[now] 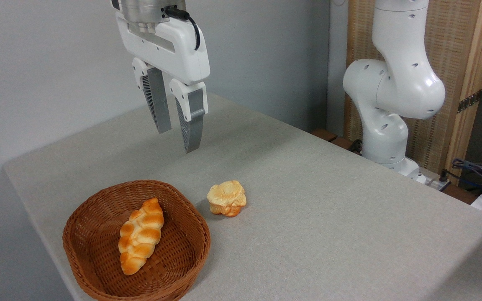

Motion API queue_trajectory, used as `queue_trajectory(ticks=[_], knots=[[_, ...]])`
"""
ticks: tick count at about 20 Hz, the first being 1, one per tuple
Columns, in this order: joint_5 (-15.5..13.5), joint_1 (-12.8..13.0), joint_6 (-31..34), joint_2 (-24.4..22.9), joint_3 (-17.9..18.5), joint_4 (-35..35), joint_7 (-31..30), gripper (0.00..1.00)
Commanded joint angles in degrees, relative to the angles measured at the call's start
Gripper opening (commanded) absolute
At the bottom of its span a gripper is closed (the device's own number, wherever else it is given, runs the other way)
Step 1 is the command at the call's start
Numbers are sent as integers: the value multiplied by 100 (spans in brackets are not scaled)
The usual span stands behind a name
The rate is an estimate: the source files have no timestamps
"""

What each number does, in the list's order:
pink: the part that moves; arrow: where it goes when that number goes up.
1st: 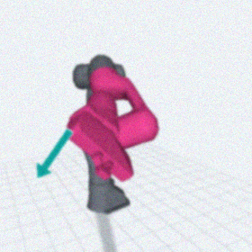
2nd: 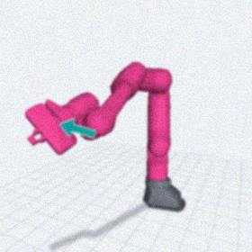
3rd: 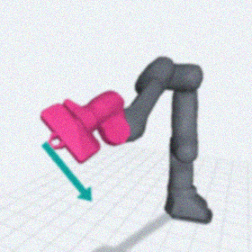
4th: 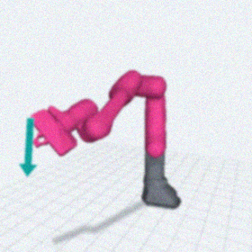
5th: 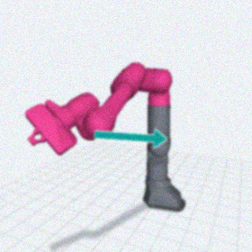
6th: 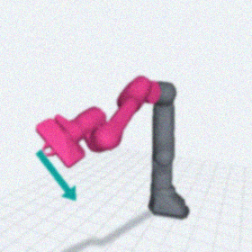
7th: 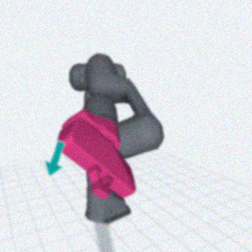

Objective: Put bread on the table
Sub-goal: 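Lower the open gripper down over the braided roll in the basket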

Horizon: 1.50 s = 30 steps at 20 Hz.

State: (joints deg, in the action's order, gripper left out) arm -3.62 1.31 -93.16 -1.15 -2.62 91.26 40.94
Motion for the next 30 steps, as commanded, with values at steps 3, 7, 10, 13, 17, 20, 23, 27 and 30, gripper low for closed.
queue_trajectory(ticks=[3,7,10,13,17,20,23,27,30], knots=[[10,19,17,27,122,-38,160,100],[10,10,-26,62,122,-38,160,100],[-16,19,-315,97,95,14,99,100],[-42,19,-1113,124,16,399,107,100],[-271,19,-2555,124,-159,1050,-42,100],[-297,19,-2908,360,-379,1157,-497,100],[-228,19,-3523,790,-572,1157,-1183,100],[-262,19,-3525,897,-582,1166,-1665,100],[-218,10,-3324,897,-538,1183,-2852,100]])
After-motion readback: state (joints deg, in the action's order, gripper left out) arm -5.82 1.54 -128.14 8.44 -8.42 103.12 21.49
